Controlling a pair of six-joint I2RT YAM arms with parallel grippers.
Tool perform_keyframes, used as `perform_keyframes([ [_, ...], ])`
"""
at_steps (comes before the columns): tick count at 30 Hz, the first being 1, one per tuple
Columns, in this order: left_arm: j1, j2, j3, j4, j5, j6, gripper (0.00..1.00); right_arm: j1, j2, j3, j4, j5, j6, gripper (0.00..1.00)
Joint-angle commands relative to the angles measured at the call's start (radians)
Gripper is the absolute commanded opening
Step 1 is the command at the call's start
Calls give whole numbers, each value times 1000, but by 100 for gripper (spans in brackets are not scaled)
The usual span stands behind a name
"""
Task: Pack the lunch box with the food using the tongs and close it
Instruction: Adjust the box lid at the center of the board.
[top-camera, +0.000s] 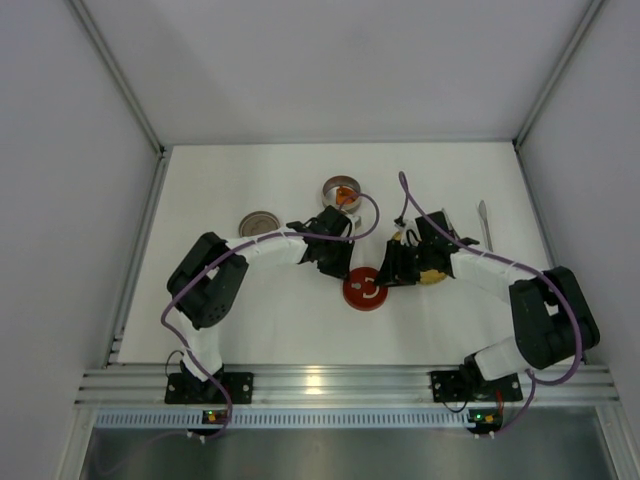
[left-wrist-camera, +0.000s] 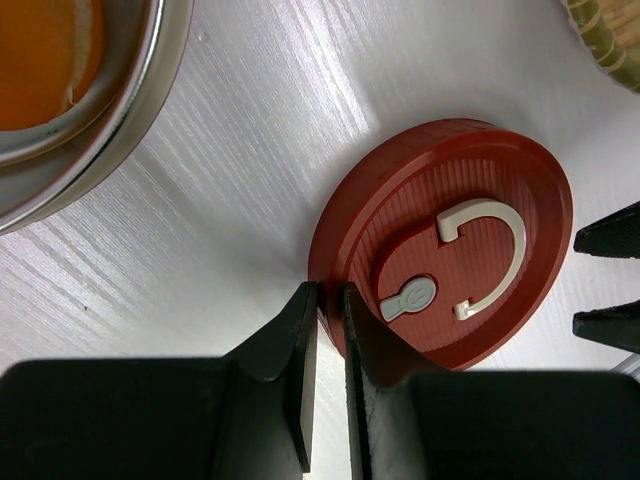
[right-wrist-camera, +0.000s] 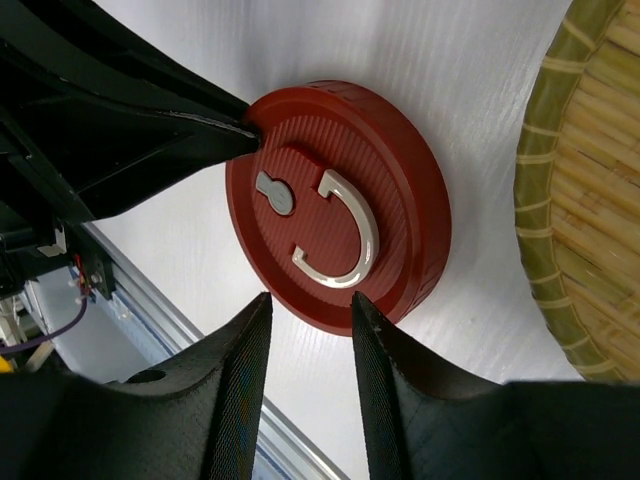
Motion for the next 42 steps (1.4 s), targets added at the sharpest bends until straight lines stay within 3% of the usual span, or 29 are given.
perform_keyframes([
  [1,-2,26,10,6,-49,-7,13,9,7,37,55,-21,24,37],
  [10,-2,18,9,6,-73,-33,0,23,76,56,29,27,33,43],
  [19,-2,20,18,-4,-80,-50,0,67,139,125,22,73,61,43],
  [27,-2,15,-4,12,-66,-61,0,70,161,130,29,-1,73,35],
  [32,-2,26,-13,22,-49,-67,0,69,66,67,170,-107,143,29],
  [42,-2,28,-30,36,-29,-73,0,72,79,85,266,-139,202,27],
])
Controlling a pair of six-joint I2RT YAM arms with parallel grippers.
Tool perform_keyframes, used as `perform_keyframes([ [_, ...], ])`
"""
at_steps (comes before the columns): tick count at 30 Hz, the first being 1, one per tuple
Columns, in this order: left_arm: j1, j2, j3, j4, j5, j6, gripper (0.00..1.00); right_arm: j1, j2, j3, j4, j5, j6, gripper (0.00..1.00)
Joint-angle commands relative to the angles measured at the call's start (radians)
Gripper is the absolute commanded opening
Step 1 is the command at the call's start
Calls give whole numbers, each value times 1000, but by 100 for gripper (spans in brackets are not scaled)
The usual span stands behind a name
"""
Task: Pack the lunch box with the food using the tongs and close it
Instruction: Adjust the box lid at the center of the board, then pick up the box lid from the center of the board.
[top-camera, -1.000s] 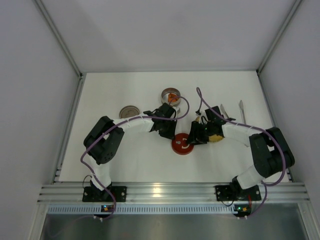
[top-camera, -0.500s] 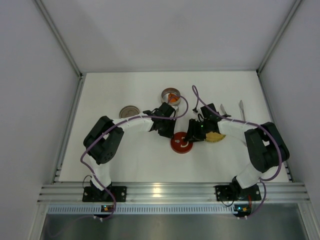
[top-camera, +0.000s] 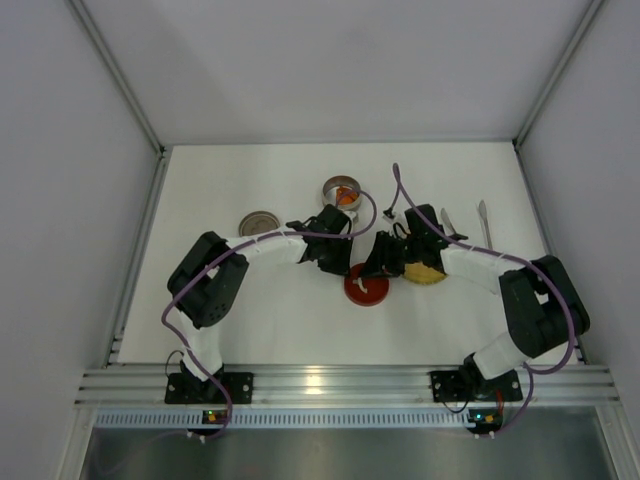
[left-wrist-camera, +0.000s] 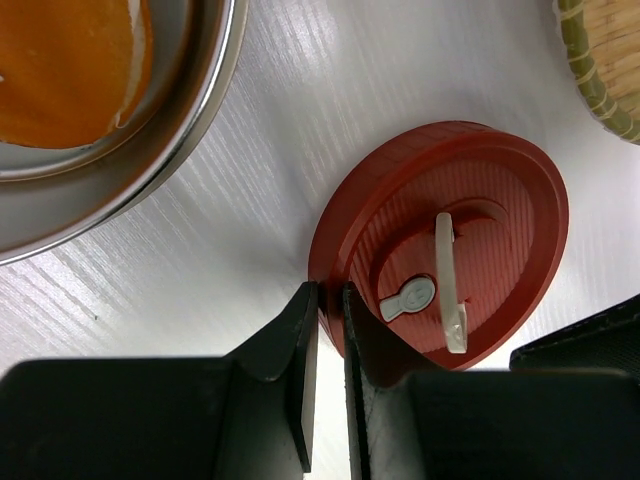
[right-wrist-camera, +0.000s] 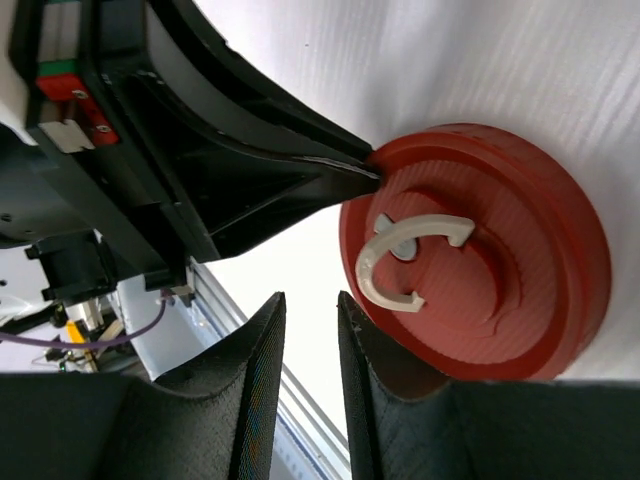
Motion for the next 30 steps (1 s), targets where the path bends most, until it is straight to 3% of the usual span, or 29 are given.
perform_keyframes([
  [1,-5,16,-34,8,-3,-10,0,15,8,40,115,-49,39,27],
  [9,2,-10,-54,15,-21,-11,0,15,-19,51,92,-43,13,27],
  [14,49,-111,-88,25,-11,-5,30,-12,-96,84,-26,-30,-86,29],
  [17,80,-175,-120,27,9,1,38,-87,-127,101,-87,-30,-119,29],
  [20,87,-243,-129,25,14,29,52,-150,-170,103,-137,-32,-154,30],
  [21,87,-282,-132,25,14,36,63,-170,-185,109,-151,-33,-162,31],
  [22,86,-299,-131,24,14,43,67,-185,-193,114,-165,-33,-178,33],
  [30,29,-320,-94,-78,77,72,67,-392,-233,163,-230,-59,-186,48],
])
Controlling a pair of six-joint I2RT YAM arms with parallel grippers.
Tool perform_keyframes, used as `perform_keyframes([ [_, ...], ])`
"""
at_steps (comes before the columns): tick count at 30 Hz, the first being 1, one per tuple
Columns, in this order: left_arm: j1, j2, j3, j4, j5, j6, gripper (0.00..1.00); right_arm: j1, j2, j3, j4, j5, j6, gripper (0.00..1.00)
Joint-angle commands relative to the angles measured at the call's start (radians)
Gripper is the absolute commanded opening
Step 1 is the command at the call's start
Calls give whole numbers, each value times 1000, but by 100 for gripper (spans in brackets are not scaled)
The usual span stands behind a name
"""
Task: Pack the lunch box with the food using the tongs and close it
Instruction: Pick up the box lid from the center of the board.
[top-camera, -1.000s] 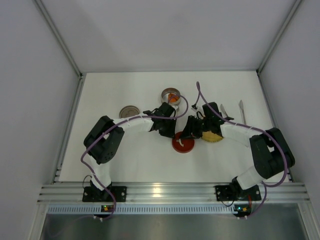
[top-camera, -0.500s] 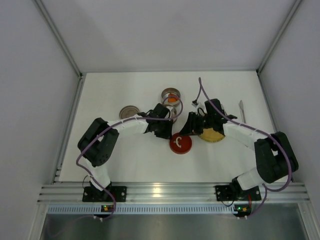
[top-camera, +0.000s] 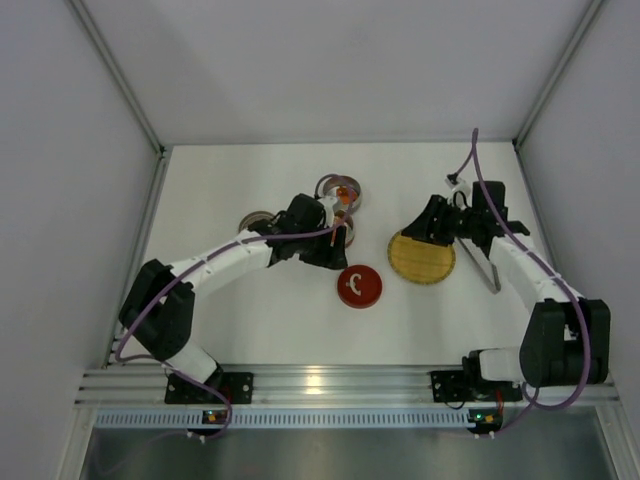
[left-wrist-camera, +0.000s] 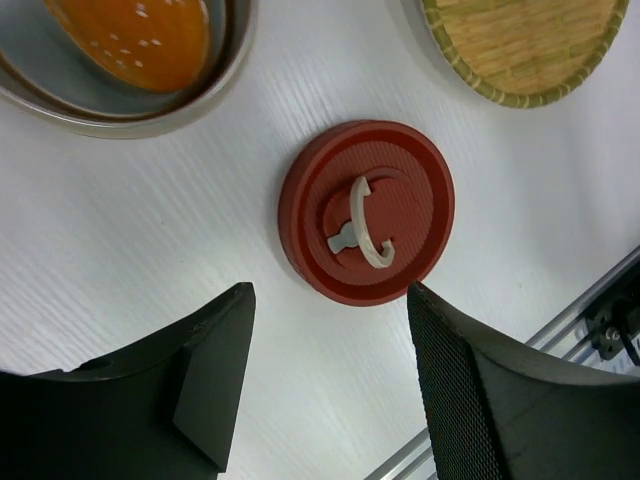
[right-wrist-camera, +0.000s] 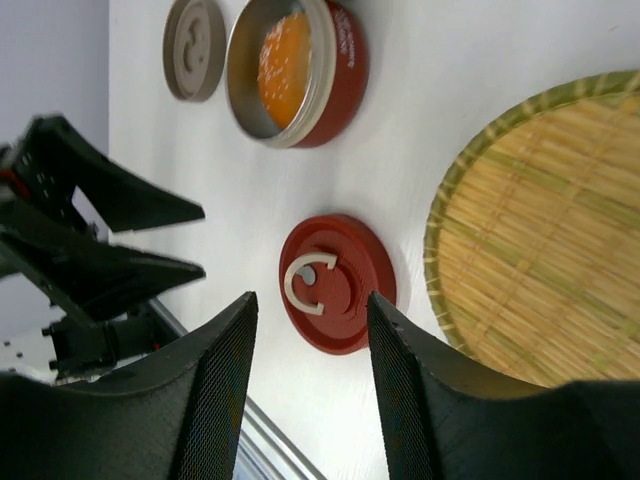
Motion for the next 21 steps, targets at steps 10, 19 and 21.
perform_keyframes([
  [10,-97,145,92,-36,112,-16,61,-104,-67,53,-31,-30,16,50],
  [19,-102,209,112,-24,143,-41,56,-112,-73,42,-31,-44,19,52],
  [21,-107,214,115,-22,143,-39,55,-115,-72,41,-28,-47,20,52],
])
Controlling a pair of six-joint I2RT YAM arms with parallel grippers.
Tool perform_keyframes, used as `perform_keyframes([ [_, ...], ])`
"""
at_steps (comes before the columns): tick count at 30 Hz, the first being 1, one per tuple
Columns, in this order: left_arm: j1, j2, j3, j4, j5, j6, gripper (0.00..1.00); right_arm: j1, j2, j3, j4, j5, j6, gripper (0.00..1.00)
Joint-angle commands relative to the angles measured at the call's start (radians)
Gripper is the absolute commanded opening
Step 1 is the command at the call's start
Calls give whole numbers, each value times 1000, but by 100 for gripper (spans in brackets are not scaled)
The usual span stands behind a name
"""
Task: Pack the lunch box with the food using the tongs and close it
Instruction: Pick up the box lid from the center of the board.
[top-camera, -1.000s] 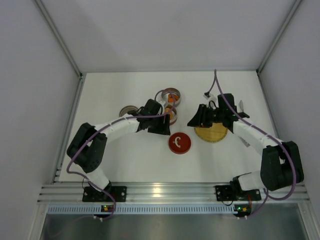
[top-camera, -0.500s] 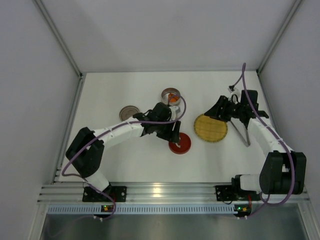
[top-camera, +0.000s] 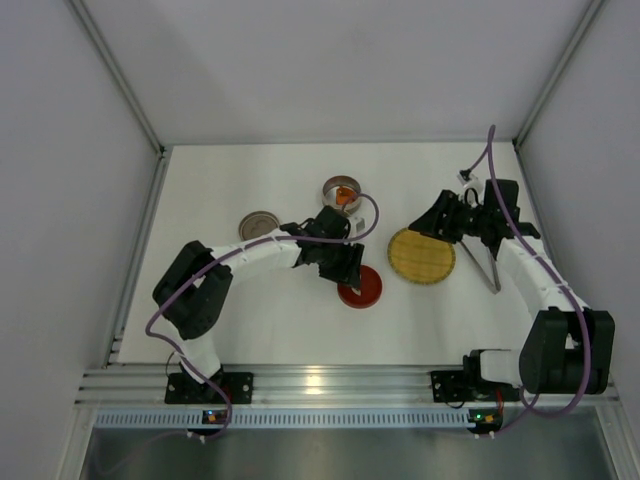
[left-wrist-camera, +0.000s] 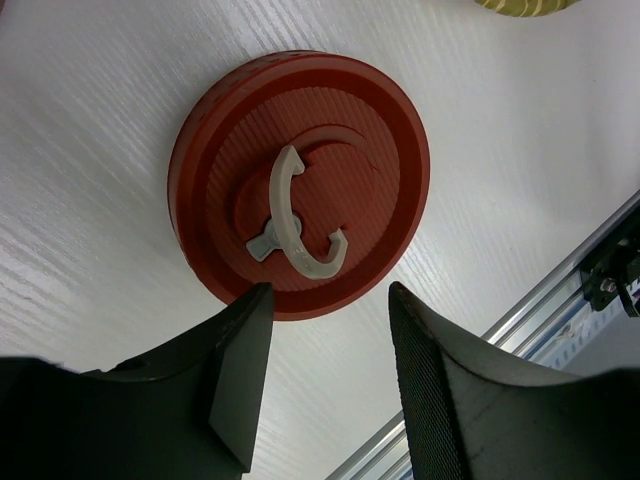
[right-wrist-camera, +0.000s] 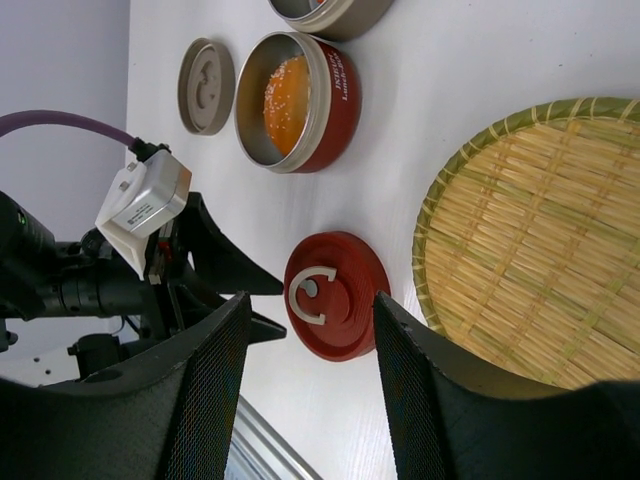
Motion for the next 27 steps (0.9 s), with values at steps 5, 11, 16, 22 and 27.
perform_keyframes([
  [5,-22,29,54,9,4,-7,54,-24,-29,7,-8,-35,14,52],
  [11,-22,67,75,3,-22,1,50,-24,-52,-4,-11,-47,19,52],
  [16,-22,96,123,-10,-30,3,47,-24,-63,-12,-11,-55,27,52],
  [22,-39,121,140,-26,-74,16,42,-28,-60,-10,-8,-61,25,52],
  [27,-55,130,156,-45,-136,35,37,-29,-61,-19,-8,-59,22,52],
])
